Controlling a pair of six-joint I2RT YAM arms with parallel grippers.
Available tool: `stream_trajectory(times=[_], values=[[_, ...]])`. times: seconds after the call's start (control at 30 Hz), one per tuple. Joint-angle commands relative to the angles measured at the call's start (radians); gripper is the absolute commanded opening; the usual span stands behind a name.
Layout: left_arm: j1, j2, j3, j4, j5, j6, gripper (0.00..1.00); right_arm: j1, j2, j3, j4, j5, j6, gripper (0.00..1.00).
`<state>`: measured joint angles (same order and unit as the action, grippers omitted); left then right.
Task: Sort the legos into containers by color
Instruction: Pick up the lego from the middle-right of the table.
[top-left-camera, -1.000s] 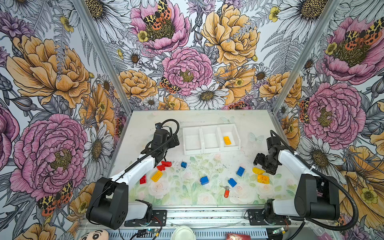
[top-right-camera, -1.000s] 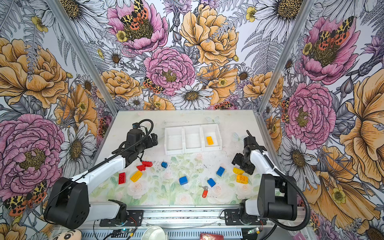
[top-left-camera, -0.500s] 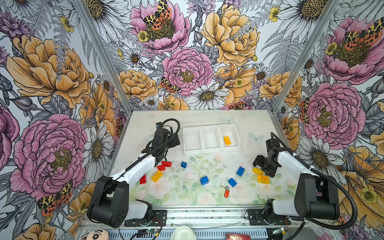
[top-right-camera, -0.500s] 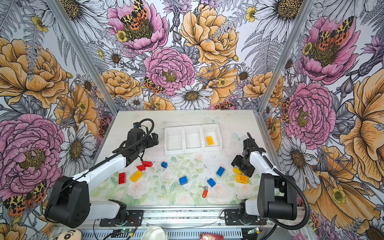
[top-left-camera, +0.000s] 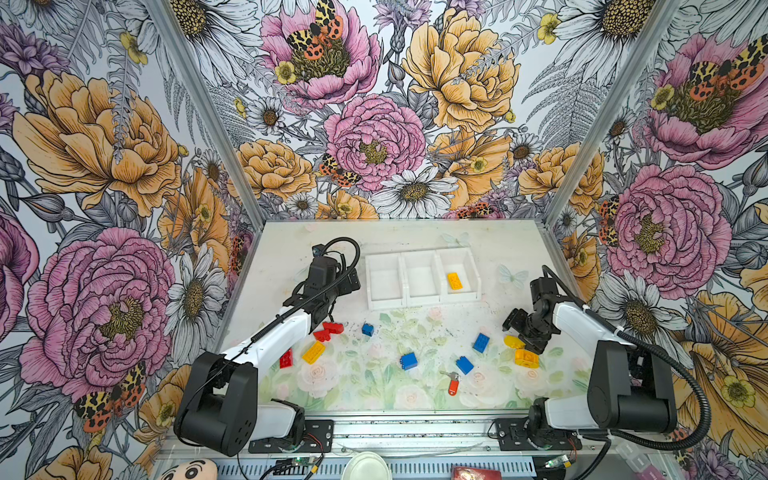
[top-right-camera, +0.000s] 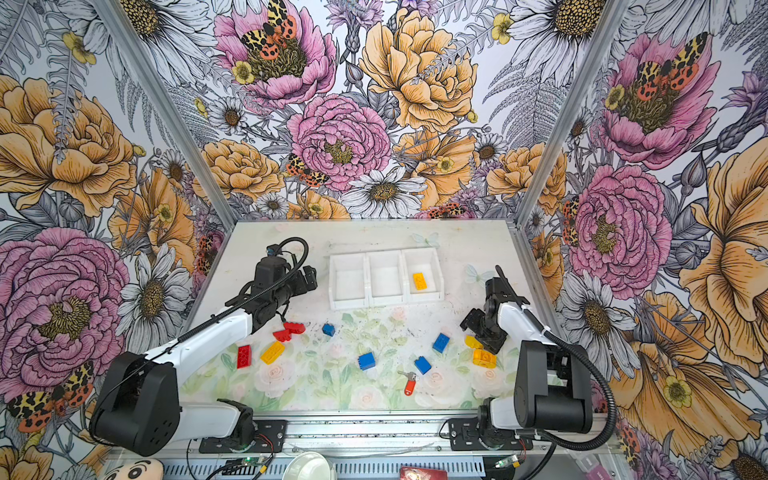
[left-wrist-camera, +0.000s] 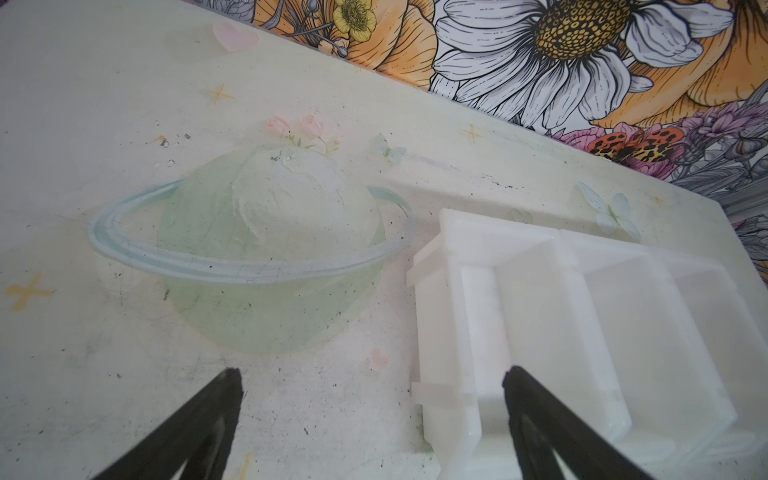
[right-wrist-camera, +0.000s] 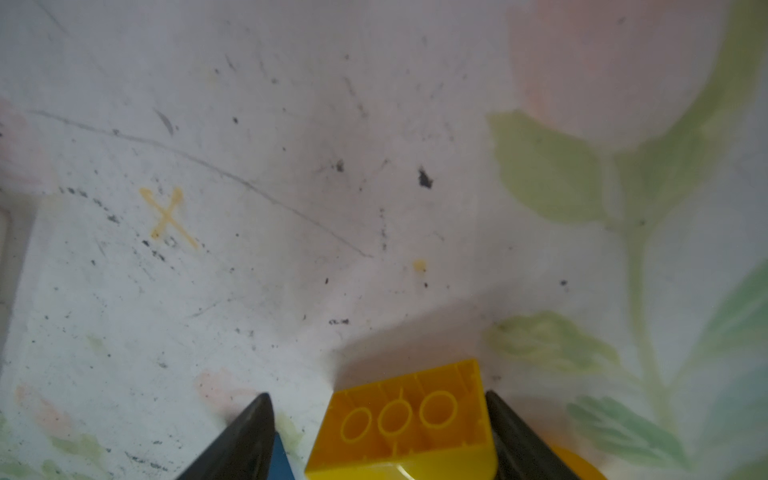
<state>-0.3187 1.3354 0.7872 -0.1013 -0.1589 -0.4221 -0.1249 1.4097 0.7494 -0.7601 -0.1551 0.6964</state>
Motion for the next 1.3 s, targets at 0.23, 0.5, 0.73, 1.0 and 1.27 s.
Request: stream_trajectory(times=[0.23, 0.5, 0.73, 1.0, 1.27], values=[[-0.008, -0.005, -0.002, 0.004, 0.005, -0.020, 0.99, 0.027, 0.042, 0.011, 0.054, -0.009, 0.031, 0.78], [-0.008, -0.007, -0.002, 0.004, 0.004, -0.018, 0.99, 0.057, 0.041, -0.014, 0.059, -0.006, 0.025, 0.67], [-0.007, -0.013, -0.006, 0.004, 0.002, -0.018, 0.99, 0.073, 0.049, -0.040, 0.059, -0.008, 0.008, 0.58], [-0.008, -0.016, -0.005, 0.000, 0.001, -0.020, 0.99, 0.079, 0.038, -0.047, 0.059, -0.001, 0.002, 0.43], [-0.007, -0.022, -0.007, -0.003, -0.001, -0.021, 0.99, 0.084, 0.024, -0.042, 0.058, -0.009, 0.005, 0.19]])
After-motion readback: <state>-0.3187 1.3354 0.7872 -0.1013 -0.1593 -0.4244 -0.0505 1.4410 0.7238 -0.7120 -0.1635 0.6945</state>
